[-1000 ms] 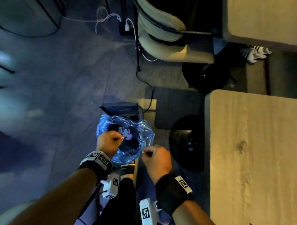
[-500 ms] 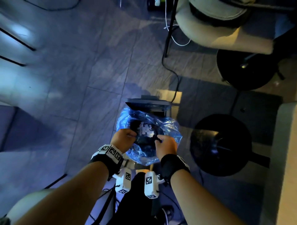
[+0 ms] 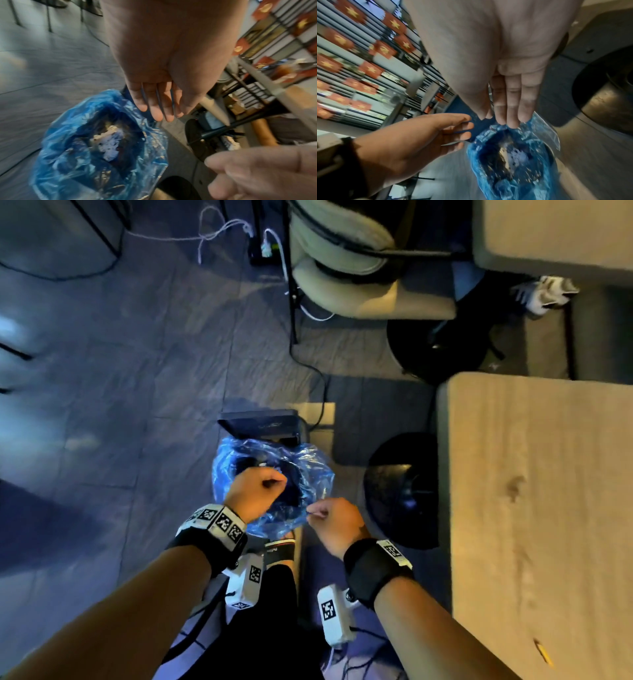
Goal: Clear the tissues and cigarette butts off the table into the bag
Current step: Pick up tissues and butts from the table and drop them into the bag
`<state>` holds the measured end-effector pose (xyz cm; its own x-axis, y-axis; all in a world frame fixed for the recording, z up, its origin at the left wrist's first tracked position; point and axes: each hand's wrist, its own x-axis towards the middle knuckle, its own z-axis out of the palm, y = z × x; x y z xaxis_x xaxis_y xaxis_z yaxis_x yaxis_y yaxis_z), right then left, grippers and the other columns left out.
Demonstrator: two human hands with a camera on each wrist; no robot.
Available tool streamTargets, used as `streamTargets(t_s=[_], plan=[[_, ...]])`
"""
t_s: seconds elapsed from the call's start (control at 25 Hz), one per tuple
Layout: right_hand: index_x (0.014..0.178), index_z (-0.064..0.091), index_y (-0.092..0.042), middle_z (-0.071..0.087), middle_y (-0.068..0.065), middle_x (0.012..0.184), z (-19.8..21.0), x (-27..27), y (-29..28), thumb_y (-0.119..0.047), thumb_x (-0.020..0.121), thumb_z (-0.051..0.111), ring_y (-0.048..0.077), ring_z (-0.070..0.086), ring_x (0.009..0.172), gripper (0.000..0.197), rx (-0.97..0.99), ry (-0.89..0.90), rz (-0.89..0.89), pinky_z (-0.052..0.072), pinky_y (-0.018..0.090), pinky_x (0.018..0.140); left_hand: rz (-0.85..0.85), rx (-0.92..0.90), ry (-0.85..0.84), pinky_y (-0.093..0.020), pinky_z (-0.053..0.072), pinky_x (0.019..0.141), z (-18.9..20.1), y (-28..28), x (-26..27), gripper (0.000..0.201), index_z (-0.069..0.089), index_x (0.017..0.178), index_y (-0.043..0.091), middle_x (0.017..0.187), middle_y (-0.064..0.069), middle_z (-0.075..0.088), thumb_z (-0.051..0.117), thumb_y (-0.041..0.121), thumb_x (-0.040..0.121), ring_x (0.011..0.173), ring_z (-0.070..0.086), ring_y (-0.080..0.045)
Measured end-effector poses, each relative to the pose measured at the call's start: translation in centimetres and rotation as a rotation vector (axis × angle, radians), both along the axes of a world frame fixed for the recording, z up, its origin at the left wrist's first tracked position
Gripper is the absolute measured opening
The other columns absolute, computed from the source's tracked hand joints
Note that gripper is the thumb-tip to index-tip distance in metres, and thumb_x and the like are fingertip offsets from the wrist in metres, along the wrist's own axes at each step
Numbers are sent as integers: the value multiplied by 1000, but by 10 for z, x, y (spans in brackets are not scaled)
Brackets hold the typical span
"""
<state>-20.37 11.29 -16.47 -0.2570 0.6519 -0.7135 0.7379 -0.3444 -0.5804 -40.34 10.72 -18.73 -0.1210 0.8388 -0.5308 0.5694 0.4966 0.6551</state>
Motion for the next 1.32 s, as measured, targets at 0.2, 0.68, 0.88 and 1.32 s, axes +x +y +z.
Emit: streamTargets(t_s=[0.2, 0.68, 0.88, 1.32], plan=[[96, 76, -21, 76, -4, 99, 84, 68, -24, -21, 85, 65, 10, 68, 94, 15, 240, 19, -55, 50, 21, 87, -152, 112, -86, -36, 55, 90, 57, -3, 73, 10, 77, 91, 20, 90, 5, 78, 68, 19, 88, 86, 72, -11], [108, 72, -25, 70, -2, 103, 191, 318, -198, -30, 86, 66, 17, 65, 95, 24, 392, -220, -637, 52, 30, 83, -708, 214, -103, -39, 58, 85, 193, -56, 323, 5, 73, 90, 27, 82, 2, 75, 72, 25, 85, 80, 70, -12], [121, 66, -28, 62, -1, 114, 187, 403, -315, -30, 89, 61, 21, 52, 111, 32, 401, -491, -815, 46, 33, 91, -975, 213, -139, -40, 58, 87, 200, -122, 417, 24, 66, 88, 45, 96, 12, 73, 74, 22, 84, 87, 71, -9], [89, 68, -9, 60, 13, 98, 157, 475, -462, 8, 79, 54, 33, 59, 92, 24, 202, -747, -918, 51, 35, 74, -1483, 299, 35, -37, 53, 92, 193, -246, 576, 36, 65, 121, 30, 118, 4, 65, 70, 26, 85, 102, 66, -17]])
